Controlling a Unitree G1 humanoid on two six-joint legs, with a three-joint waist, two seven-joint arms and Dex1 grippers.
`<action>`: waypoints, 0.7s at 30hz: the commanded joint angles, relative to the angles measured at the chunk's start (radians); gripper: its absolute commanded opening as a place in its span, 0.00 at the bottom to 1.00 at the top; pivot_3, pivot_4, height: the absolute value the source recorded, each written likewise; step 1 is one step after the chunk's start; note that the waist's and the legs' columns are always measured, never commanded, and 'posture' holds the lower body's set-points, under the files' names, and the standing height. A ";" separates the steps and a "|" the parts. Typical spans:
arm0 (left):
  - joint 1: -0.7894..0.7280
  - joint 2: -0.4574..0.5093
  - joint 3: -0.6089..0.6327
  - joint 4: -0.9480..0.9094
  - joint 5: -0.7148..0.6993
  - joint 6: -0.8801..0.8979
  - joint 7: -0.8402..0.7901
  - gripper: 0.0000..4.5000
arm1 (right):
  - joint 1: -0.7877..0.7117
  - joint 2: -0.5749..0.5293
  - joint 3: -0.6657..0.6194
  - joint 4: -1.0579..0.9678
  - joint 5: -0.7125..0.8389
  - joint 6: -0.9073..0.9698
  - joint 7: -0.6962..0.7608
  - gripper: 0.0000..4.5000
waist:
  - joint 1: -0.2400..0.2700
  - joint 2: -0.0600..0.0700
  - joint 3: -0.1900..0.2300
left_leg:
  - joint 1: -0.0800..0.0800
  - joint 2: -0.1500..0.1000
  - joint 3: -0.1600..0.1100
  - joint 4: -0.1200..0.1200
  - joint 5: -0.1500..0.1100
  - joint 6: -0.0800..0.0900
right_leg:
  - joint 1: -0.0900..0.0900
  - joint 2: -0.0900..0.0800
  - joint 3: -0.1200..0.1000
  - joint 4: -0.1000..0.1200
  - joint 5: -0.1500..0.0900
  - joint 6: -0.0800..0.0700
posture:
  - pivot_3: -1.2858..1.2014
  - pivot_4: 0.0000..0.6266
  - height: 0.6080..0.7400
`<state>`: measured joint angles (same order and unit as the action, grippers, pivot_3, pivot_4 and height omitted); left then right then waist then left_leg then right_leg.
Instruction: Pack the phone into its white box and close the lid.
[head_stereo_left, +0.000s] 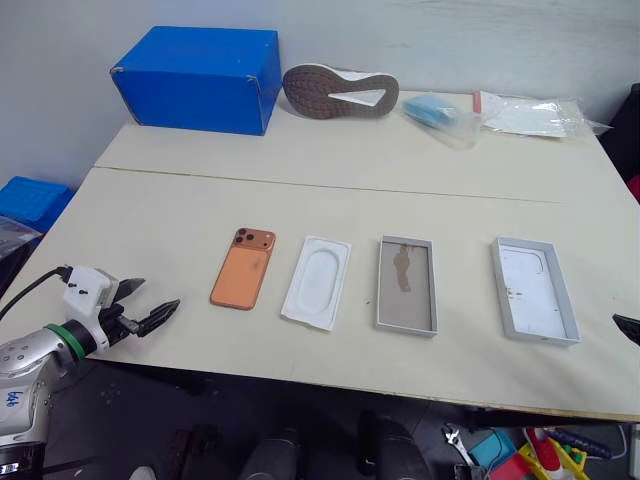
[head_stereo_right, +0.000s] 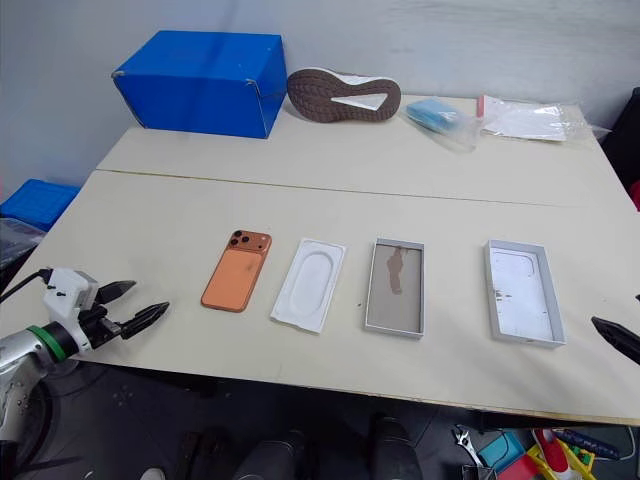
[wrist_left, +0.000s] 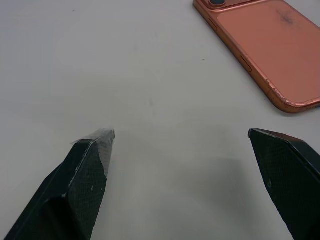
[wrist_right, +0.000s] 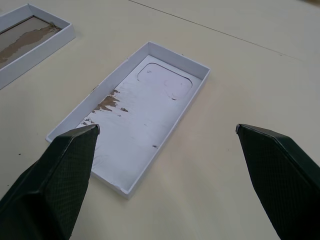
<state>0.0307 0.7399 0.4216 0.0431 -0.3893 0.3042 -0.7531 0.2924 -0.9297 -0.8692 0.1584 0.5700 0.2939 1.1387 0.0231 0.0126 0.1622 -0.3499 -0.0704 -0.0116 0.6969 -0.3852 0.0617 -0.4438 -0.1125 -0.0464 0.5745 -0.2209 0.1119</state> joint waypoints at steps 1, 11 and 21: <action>-0.003 -0.002 0.030 -0.013 -0.007 -0.027 0.006 1.00 | -0.006 -0.016 -0.009 -0.024 0.002 0.001 -0.001 0.99 | 0.000 0.000 0.000 | 0.000 0.000 0.000 0.000 0.000 0.000 | 0.000 0.000 0.000 0.000 0.000 0.000 | 0.52 0.24 1.00; 0.001 0.002 0.009 -0.013 -0.003 -0.006 0.013 1.00 | -0.005 -0.025 -0.013 -0.037 -0.012 0.002 0.000 0.99 | 0.000 0.000 0.000 | 0.000 0.000 0.000 0.000 0.000 0.000 | 0.000 0.000 0.000 0.000 0.000 0.000 | 0.52 0.24 1.00; -0.029 0.001 -0.026 -0.001 0.005 -0.001 0.008 1.00 | 0.014 -0.007 -0.037 -0.089 -0.011 0.021 -0.031 0.99 | 0.001 0.000 0.000 | 0.000 0.000 0.000 0.000 0.000 0.000 | 0.000 0.000 0.000 0.000 0.000 0.000 | 0.52 0.24 1.00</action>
<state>0.0103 0.7392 0.3884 0.0524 -0.3868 0.3071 -0.7422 0.2987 -0.9299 -0.8690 0.1040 0.5510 0.3111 1.1144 0.0237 0.0126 0.1622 -0.3500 -0.0705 -0.0116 0.6969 -0.3852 0.0617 -0.4438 -0.1125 -0.0465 0.5745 -0.2209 0.1119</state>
